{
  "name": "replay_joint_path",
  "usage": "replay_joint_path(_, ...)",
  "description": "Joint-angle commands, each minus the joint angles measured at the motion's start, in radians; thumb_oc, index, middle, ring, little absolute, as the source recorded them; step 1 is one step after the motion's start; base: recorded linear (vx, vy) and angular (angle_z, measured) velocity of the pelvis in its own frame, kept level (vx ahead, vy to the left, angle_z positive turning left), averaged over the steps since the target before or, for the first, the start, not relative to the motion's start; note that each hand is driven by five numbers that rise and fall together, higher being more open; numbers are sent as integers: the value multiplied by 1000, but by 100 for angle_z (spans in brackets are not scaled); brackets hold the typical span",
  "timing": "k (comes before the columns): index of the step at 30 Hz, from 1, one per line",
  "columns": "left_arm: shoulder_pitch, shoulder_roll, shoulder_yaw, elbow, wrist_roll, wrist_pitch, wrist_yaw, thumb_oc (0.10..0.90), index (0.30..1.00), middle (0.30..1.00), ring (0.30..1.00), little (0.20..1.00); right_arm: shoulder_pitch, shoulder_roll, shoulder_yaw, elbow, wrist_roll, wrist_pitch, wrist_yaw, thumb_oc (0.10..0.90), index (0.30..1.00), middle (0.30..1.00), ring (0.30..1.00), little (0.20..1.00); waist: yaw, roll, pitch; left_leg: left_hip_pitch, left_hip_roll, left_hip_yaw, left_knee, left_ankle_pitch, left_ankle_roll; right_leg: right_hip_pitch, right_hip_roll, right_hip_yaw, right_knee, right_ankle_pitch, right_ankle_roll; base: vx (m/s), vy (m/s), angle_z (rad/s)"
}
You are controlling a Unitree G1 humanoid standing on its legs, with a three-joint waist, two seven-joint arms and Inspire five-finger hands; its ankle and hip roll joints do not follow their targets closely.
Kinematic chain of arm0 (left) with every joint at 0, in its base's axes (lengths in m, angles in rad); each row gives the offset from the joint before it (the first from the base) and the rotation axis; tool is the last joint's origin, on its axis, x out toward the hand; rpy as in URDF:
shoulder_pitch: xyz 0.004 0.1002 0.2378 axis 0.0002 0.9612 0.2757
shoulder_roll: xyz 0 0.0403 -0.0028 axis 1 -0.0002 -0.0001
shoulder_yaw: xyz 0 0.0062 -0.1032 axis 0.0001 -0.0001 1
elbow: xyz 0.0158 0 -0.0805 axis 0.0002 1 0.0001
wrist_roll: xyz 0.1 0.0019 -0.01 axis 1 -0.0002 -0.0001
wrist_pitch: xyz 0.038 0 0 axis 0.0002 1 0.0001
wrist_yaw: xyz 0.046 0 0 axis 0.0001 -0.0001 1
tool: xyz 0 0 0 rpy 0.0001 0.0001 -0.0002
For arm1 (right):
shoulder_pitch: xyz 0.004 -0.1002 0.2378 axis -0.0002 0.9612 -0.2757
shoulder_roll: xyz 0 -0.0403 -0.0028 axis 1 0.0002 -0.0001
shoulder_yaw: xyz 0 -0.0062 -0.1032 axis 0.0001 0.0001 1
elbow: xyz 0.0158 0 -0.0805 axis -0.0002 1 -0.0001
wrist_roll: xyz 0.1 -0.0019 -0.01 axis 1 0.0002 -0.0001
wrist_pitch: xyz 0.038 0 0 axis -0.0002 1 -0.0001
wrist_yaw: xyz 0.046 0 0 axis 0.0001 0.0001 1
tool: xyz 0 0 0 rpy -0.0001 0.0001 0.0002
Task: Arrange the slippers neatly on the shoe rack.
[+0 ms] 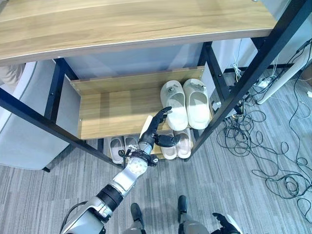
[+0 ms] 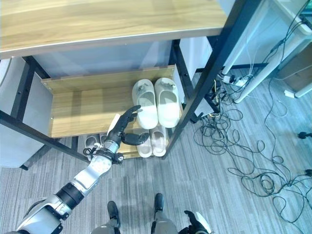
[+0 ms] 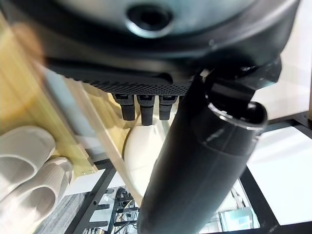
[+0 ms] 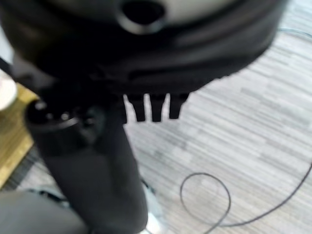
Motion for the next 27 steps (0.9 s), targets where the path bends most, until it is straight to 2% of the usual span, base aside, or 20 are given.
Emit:
replay_joint_path(1, -175, -51, 50, -33, 57, -98, 3, 800, 900, 900, 900, 900, 48, -5, -3, 7, 13, -2, -14, 800, 900, 900, 900, 900, 13, -10, -60, 6, -37, 9, 1, -26, -32, -53, -8, -80, 66, -24, 77, 0, 0, 0)
replay_joint_path(6, -100, 18, 101, -121, 46, -107, -17, 800, 900, 900, 900, 900, 51, 5, -9, 11, 7, 3, -1, 800, 900, 900, 900, 900, 27, -15, -78, 31, -40, 2, 1, -36, -33, -16, -13, -93, 61, -31, 80, 27, 18, 2)
replay_joint_path(10, 27, 93, 164, -244, 20, -120, -62, 800, 900, 900, 900, 900, 54, 19, -19, 17, -6, 10, 16, 800, 900, 900, 900, 900, 48, -23, -96, 56, -46, -6, 1, -43, -36, 19, -17, -106, 55, -37, 82, 27, 27, 11)
replay_joint_path(16, 176, 145, 237, -325, 12, -118, -96, 800, 900, 900, 900, 900, 61, 35, -31, 27, -12, 16, 23, 800, 900, 900, 900, 900, 70, -33, -108, 78, -49, -12, 1, -51, -36, 52, -21, -118, 53, -44, 83, 28, 34, 6)
replay_joint_path(18, 334, 171, 305, -375, -17, -119, -137, 800, 900, 900, 900, 900, 59, 46, -47, 33, -16, 22, 26, 800, 900, 900, 900, 900, 93, -46, -121, 98, -52, -15, 1, -61, -34, 83, -22, -128, 51, -50, 82, 55, 39, 9)
replay_joint_path(19, 338, 173, 307, -379, -18, -118, -139, 800, 900, 900, 900, 900, 60, 46, -45, 33, -16, 22, 26, 800, 900, 900, 900, 900, 91, -46, -121, 99, -52, -15, 1, -61, -34, 85, -22, -128, 51, -50, 82, 38, 34, 5)
replay_joint_path(24, 535, 219, 376, -387, 15, -111, -182, 800, 900, 900, 900, 900, 62, 51, -66, 31, -17, 18, 28, 800, 900, 900, 900, 900, 115, -57, -134, 126, -57, -19, 1, -70, -32, 119, -21, -139, 48, -54, 81, 37, 38, 8)
replay_joint_path(27, 650, 242, 401, -298, 65, -98, -209, 800, 900, 900, 900, 900, 64, 49, -73, 30, -11, 15, 33, 800, 900, 900, 900, 900, 126, -64, -138, 138, -61, -20, 1, -74, -30, 140, -19, -139, 43, -54, 81, 36, 48, 7)
